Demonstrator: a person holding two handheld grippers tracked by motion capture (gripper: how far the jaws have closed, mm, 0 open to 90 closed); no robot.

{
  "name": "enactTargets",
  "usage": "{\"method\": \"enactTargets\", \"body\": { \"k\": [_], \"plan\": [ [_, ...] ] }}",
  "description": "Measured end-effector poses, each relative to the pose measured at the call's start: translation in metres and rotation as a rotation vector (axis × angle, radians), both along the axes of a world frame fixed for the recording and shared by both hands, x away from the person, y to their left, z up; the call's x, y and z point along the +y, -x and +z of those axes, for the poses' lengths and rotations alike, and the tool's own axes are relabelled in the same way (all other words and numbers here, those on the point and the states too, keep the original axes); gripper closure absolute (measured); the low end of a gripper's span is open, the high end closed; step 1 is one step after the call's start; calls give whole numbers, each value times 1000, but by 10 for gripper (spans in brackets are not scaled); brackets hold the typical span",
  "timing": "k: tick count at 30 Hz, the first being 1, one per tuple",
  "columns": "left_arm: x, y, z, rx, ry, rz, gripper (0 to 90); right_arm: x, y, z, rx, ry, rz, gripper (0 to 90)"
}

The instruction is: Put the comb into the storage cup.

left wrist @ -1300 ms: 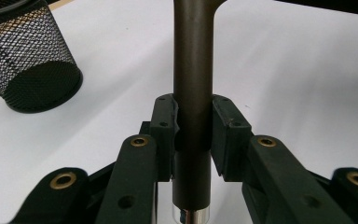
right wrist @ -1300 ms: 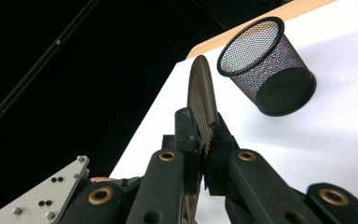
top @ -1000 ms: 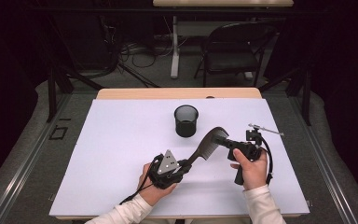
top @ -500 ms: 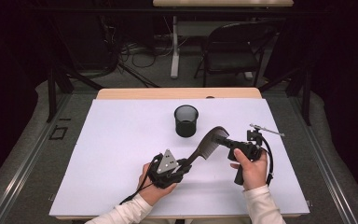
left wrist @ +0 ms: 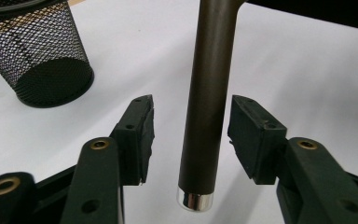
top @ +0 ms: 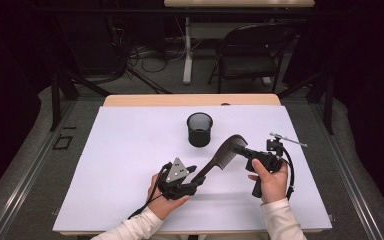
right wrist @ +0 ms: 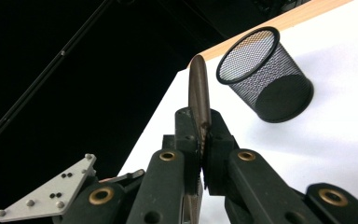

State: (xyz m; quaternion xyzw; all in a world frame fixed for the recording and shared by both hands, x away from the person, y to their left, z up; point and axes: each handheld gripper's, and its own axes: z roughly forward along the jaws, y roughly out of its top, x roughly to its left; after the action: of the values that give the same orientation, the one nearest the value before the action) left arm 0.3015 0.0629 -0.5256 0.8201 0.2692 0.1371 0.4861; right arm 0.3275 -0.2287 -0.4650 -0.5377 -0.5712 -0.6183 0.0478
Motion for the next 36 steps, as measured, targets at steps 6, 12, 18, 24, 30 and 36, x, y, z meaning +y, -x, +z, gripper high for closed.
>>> {"method": "enactTargets", "body": {
  "k": [6,12,18,24,30,36],
  "plan": [
    [2,0,2,10,16,6,452,-2,0,-1,-5,12,-17,871],
    [5,-2,4,11,21,28,426,-3,0,-1,-20,19,-33,871],
    [11,-6,7,23,45,57,419,-6,0,-1,-32,17,-51,871],
    [17,-11,10,40,54,77,419,-7,0,-1,-36,25,-50,871],
    [23,-17,12,61,78,85,420,-8,0,-1,-36,26,-50,871],
    [28,-26,12,97,77,91,419,-8,1,-1,-42,25,-59,871]
  ]
}}
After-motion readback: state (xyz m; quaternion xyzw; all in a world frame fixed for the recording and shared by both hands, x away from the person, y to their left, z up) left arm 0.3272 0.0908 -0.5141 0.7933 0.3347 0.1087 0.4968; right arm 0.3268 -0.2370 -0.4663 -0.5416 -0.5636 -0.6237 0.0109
